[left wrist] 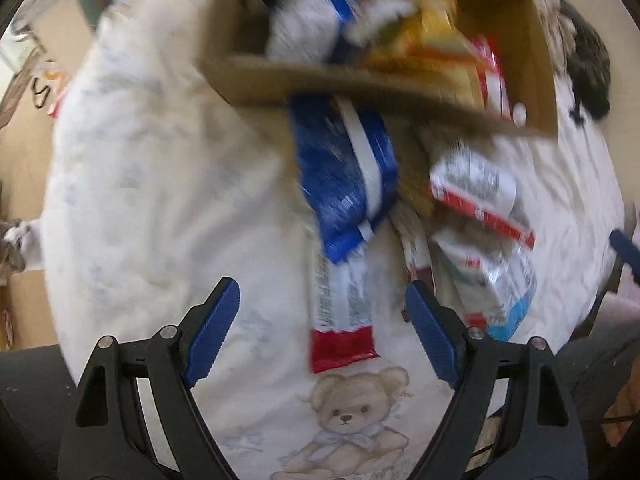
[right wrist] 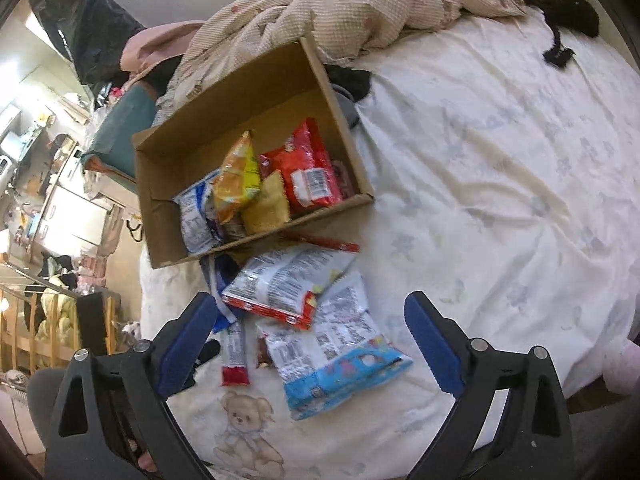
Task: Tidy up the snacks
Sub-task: 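Grasp the white-red snack bar with the left gripper and lift it, then grasp the white-blue snack packet with the right gripper and lift it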
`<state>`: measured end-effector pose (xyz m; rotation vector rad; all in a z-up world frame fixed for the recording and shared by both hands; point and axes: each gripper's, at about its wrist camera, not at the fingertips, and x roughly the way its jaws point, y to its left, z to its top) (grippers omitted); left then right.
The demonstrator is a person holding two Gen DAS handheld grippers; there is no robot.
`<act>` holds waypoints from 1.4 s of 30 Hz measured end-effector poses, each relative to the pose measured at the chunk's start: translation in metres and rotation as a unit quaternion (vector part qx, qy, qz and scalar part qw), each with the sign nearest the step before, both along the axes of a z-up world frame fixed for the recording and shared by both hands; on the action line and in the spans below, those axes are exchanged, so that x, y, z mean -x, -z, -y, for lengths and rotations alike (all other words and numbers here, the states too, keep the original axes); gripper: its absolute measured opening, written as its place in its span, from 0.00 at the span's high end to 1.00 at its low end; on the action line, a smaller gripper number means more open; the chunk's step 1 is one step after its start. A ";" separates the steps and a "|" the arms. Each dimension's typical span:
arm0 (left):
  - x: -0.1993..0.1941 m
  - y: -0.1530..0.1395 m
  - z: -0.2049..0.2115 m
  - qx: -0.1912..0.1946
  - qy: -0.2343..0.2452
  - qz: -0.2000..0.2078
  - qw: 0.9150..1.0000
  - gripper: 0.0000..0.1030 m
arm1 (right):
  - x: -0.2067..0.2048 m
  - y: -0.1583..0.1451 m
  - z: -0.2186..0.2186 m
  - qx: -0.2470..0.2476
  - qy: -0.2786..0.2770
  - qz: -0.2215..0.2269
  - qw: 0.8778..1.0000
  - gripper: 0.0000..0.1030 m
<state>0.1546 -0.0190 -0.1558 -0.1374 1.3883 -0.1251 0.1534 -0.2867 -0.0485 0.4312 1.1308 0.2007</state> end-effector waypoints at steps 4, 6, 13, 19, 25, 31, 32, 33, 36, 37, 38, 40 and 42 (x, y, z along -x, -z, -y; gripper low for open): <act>0.001 0.018 0.012 -0.021 0.013 -0.018 1.000 0.17 | 0.002 0.003 0.006 -0.001 0.007 -0.007 1.000 0.06; 0.002 0.027 0.015 -0.040 0.018 -0.025 0.999 0.17 | 0.002 0.002 0.007 -0.005 0.012 -0.006 1.000 0.06; 0.006 0.041 0.020 -0.066 0.023 -0.031 0.997 0.18 | 0.001 0.003 0.001 0.005 0.004 -0.003 1.000 0.06; 0.008 0.034 0.013 -0.065 0.038 -0.042 0.996 0.71 | -0.001 0.003 -0.003 0.012 0.000 -0.003 1.000 0.06; 0.015 0.004 0.012 -0.050 0.057 -0.045 0.996 0.72 | -0.002 0.006 -0.009 0.001 -0.010 -0.011 1.000 0.06; 0.034 -0.035 0.018 -0.022 0.098 -0.020 0.995 0.72 | -0.001 0.006 -0.007 -0.002 -0.008 -0.015 1.000 0.06; 0.037 -0.045 0.018 -0.017 0.100 -0.010 0.995 0.72 | -0.001 0.006 -0.006 -0.002 -0.006 -0.015 1.000 0.06; 0.039 -0.056 0.018 -0.010 0.099 0.008 0.995 0.72 | -0.001 0.006 -0.006 -0.002 -0.003 -0.015 1.000 0.06; 0.041 -0.081 0.014 0.021 0.098 0.044 0.994 0.72 | -0.002 0.005 -0.004 0.009 0.003 -0.010 1.000 0.06; 0.041 -0.093 0.009 0.027 0.096 0.064 0.993 0.72 | -0.002 0.004 -0.003 0.014 0.005 -0.009 1.000 0.06; 0.041 -0.105 0.006 0.031 0.092 0.084 0.992 0.72 | -0.002 0.004 -0.003 0.018 0.009 -0.009 1.000 0.06; 0.041 -0.129 -0.004 0.044 0.077 0.131 0.987 0.72 | -0.004 0.007 0.001 0.031 0.018 -0.014 0.999 0.06; 0.037 -0.139 -0.011 0.045 0.059 0.154 0.985 0.72 | -0.007 0.013 0.004 0.044 0.027 -0.026 0.998 0.06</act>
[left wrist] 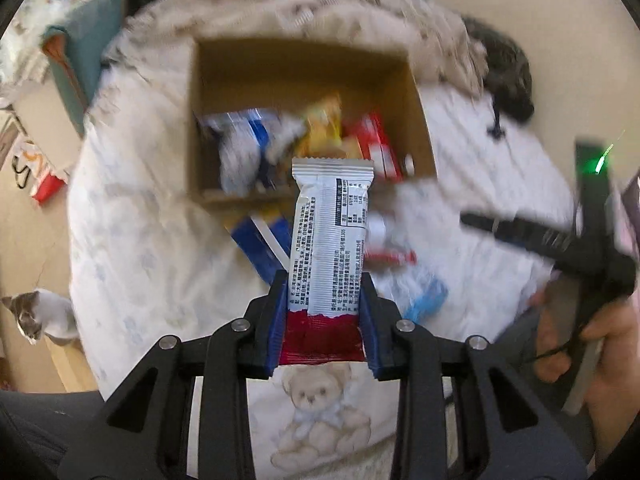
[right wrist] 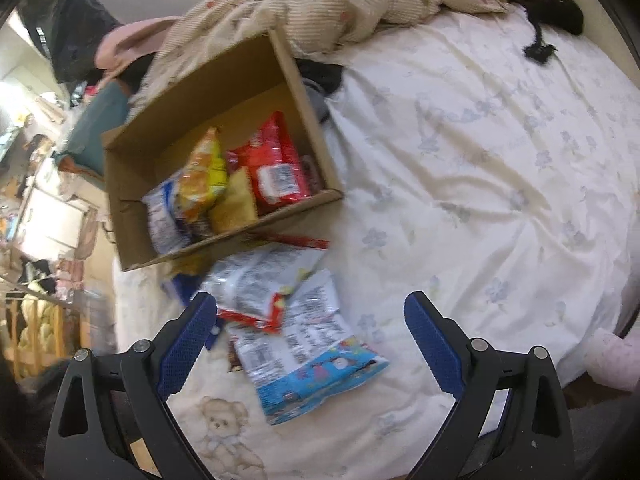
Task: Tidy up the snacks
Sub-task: 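Grasp the white-blue snack packet with the right gripper and lift it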
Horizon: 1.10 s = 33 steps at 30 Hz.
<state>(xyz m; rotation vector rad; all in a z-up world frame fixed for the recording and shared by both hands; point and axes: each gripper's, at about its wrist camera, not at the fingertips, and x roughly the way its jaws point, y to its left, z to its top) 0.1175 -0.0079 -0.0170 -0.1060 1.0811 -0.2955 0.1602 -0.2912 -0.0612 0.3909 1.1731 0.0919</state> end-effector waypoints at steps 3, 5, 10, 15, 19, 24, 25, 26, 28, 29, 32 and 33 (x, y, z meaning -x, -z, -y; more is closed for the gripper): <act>-0.007 0.002 -0.018 -0.005 -0.048 -0.001 0.999 0.72 | -0.006 0.014 0.000 0.018 -0.002 -0.029 0.999 0.06; -0.014 0.014 -0.027 0.002 -0.064 -0.025 0.998 0.72 | -0.010 0.022 -0.006 0.027 -0.019 -0.045 0.998 0.06; -0.016 0.039 -0.036 0.024 -0.095 -0.070 0.993 0.72 | -0.020 0.053 -0.038 0.064 -0.097 -0.100 0.988 0.06; -0.012 0.041 -0.031 0.035 -0.091 -0.070 0.993 0.72 | -0.022 0.084 -0.071 0.079 -0.173 -0.151 0.970 0.05; -0.016 0.044 -0.027 0.034 -0.088 -0.069 0.993 0.72 | -0.019 0.103 -0.087 0.117 -0.203 -0.170 0.957 0.01; -0.018 0.048 -0.025 0.026 -0.085 -0.070 0.994 0.72 | -0.016 0.099 -0.088 0.109 -0.204 -0.165 0.959 0.19; -0.018 0.049 -0.025 0.024 -0.086 -0.070 0.994 0.72 | -0.014 0.097 -0.086 0.101 -0.203 -0.165 0.960 0.31; -0.018 0.050 -0.025 0.022 -0.086 -0.070 0.994 0.72 | -0.013 0.095 -0.083 0.085 -0.201 -0.167 0.961 0.39; -0.018 0.051 -0.024 0.020 -0.087 -0.071 0.993 0.72 | -0.010 0.088 -0.076 0.063 -0.194 -0.165 0.965 0.49; -0.019 0.052 -0.023 0.018 -0.086 -0.071 0.994 0.72 | -0.007 0.084 -0.073 0.051 -0.192 -0.162 0.967 0.53; -0.019 0.053 -0.021 0.014 -0.083 -0.068 0.994 0.72 | 0.002 0.076 -0.061 0.010 -0.179 -0.161 0.971 0.60; -0.019 0.053 -0.020 0.012 -0.082 -0.066 0.994 0.72 | 0.005 0.071 -0.060 0.002 -0.178 -0.157 0.972 0.60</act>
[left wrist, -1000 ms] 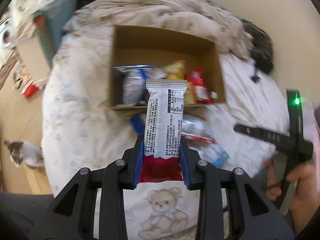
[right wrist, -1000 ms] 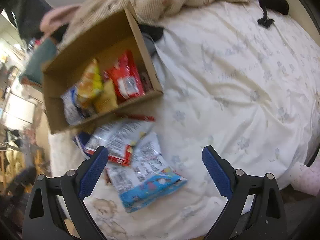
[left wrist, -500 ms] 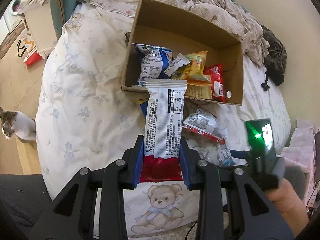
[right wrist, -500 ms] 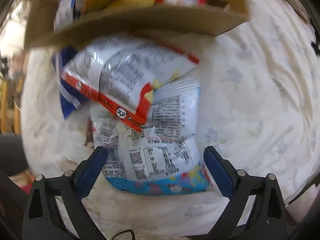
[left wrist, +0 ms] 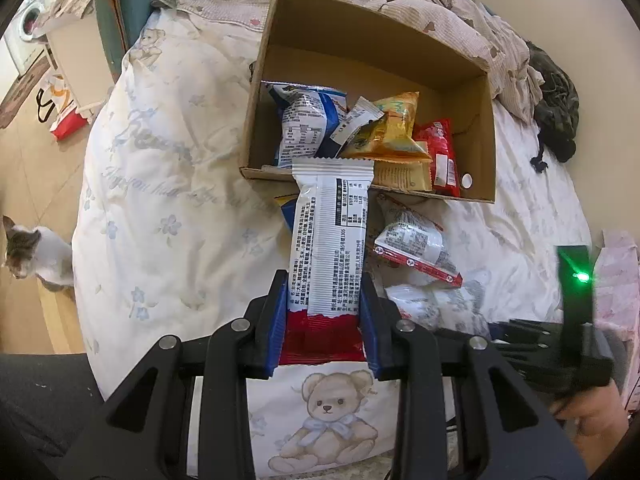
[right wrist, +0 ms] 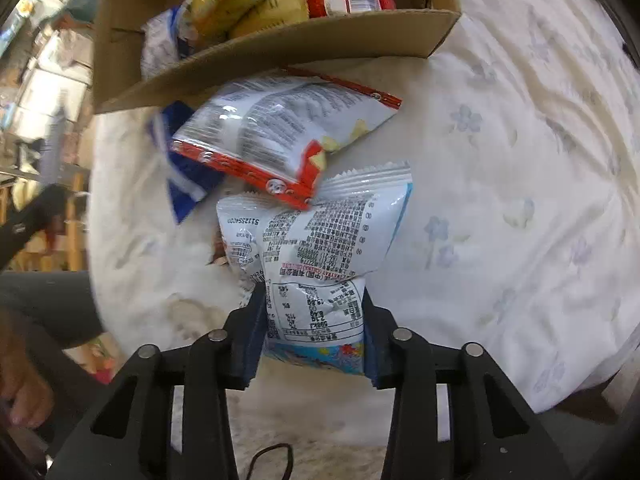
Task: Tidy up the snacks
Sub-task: 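Grasp the white-blue snack packet with the right gripper and lift it, then lower the snack bar into the box with left gripper while right lowers white-blue packet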
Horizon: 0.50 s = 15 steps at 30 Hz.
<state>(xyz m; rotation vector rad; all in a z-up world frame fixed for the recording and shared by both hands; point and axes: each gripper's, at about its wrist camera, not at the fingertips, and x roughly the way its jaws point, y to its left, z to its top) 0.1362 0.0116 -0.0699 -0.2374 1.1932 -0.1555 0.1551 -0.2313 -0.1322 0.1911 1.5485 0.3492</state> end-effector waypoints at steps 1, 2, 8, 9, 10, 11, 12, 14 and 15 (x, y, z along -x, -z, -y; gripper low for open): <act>0.000 0.000 0.001 -0.002 0.001 0.002 1.000 0.72 | 0.004 -0.006 0.002 -0.010 0.004 0.003 1.000 0.61; 0.001 -0.001 0.001 -0.004 0.000 0.005 1.000 0.72 | 0.007 -0.010 0.004 -0.021 0.008 0.005 1.000 0.61; 0.005 -0.011 -0.005 -0.011 -0.009 0.029 0.999 0.72 | 0.035 -0.051 0.004 -0.097 0.017 0.022 0.995 0.61; 0.005 -0.012 -0.006 -0.012 -0.010 0.031 0.999 0.72 | 0.037 -0.058 0.001 -0.108 0.015 0.031 0.994 0.61; 0.005 -0.014 -0.006 -0.015 -0.011 0.035 0.999 0.72 | 0.040 -0.064 -0.001 -0.111 0.014 0.041 0.993 0.61; 0.005 -0.016 -0.007 -0.018 -0.012 0.038 0.999 0.72 | 0.041 -0.071 -0.001 -0.120 0.015 0.054 0.991 0.61; 0.005 -0.018 -0.009 -0.019 -0.013 0.040 0.999 0.72 | 0.040 -0.073 -0.001 -0.126 0.016 0.061 0.990 0.61; 0.003 -0.023 -0.012 -0.017 -0.018 0.043 0.999 0.72 | 0.040 -0.080 0.001 -0.133 0.022 0.082 0.988 0.61; 0.002 -0.025 -0.014 -0.017 -0.021 0.045 0.999 0.72 | 0.038 -0.083 0.004 -0.138 0.027 0.090 0.986 0.61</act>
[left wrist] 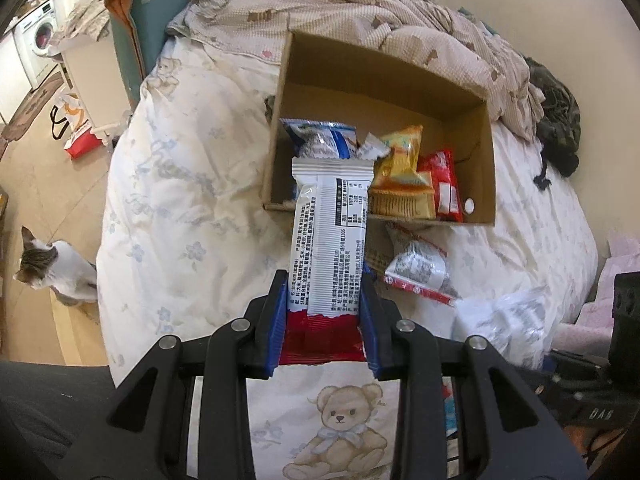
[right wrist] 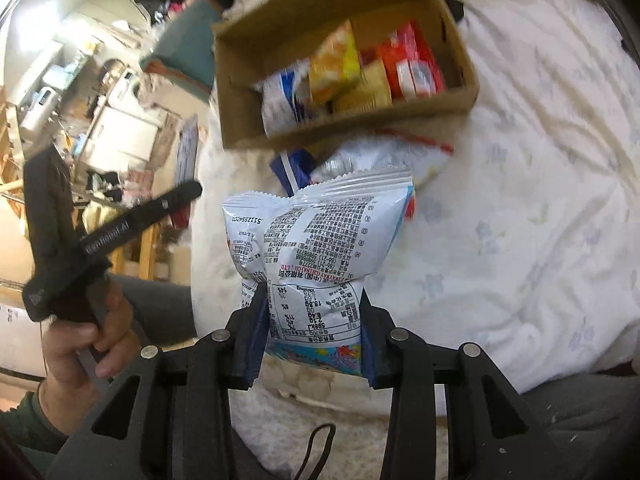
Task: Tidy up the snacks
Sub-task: 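Lower the snack bar into the box with left gripper while right lowers white-blue packet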
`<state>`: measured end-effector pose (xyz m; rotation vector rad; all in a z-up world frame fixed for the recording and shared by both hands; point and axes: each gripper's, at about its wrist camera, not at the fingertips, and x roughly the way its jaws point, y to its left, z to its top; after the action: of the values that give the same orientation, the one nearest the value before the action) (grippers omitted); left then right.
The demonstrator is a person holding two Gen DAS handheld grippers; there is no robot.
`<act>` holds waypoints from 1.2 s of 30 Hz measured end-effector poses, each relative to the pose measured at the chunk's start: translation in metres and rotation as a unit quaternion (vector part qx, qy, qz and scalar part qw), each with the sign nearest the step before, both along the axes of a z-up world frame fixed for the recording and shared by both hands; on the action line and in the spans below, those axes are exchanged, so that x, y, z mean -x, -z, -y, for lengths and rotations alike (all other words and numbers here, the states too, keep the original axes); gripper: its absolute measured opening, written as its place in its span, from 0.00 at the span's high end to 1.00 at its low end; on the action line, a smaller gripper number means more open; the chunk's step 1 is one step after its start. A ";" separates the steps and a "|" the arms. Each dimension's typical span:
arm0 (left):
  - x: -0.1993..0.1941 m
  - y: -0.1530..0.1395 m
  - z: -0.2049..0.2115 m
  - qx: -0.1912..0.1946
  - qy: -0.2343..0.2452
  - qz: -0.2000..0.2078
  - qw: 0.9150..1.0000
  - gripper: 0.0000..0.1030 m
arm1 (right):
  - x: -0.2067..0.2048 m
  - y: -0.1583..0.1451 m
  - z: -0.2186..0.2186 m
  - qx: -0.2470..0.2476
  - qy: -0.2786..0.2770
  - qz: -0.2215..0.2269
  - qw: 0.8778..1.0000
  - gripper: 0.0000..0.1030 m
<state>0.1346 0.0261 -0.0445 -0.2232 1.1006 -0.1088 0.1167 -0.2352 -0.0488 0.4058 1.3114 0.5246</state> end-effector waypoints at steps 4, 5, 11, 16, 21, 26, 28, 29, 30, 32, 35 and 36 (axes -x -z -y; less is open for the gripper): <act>-0.009 -0.013 -0.005 0.000 -0.007 0.010 1.000 0.72 | -0.016 -0.010 0.009 -0.012 0.016 0.025 0.999 0.61; -0.013 -0.016 -0.004 -0.003 -0.005 0.014 1.000 0.72 | -0.021 -0.013 0.009 -0.013 0.020 0.030 0.999 0.61; -0.034 -0.019 0.011 -0.045 0.023 0.025 0.998 0.72 | -0.058 -0.020 0.012 -0.019 0.045 0.050 0.998 0.61; -0.064 -0.027 0.021 -0.065 0.038 0.039 0.996 0.72 | -0.091 -0.028 0.016 -0.014 0.066 0.070 0.995 0.61; -0.094 -0.033 0.031 -0.084 0.052 0.054 0.994 0.72 | -0.118 -0.025 0.024 -0.001 0.087 0.080 0.993 0.61; -0.125 -0.027 0.036 -0.083 0.050 0.051 0.994 0.72 | -0.152 -0.011 0.030 -0.010 0.105 0.064 0.992 0.61; -0.136 -0.022 0.037 -0.079 0.048 0.046 0.995 0.72 | -0.163 -0.008 0.031 -0.008 0.107 0.063 0.992 0.61; -0.140 -0.019 0.037 -0.077 0.047 0.044 0.995 0.72 | -0.169 -0.006 0.030 -0.011 0.105 0.061 0.993 0.61; -0.144 -0.016 0.038 -0.076 0.045 0.042 0.995 0.72 | -0.174 -0.005 0.029 -0.011 0.105 0.060 0.993 0.61; -0.153 -0.009 0.040 -0.074 0.045 0.038 0.996 0.72 | -0.184 -0.002 0.029 -0.009 0.103 0.053 0.993 0.61; -0.158 0.000 0.043 -0.076 0.043 0.046 0.995 0.72 | -0.198 0.008 0.026 0.002 0.098 0.042 0.994 0.60; -0.158 0.003 0.042 -0.076 0.043 0.048 0.995 0.72 | -0.201 0.011 0.023 0.022 0.092 0.045 0.995 0.60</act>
<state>0.2924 -0.0161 -0.0471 -0.0343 1.0174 -0.1108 0.3174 -0.2578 -0.0603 0.4564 1.1842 0.3558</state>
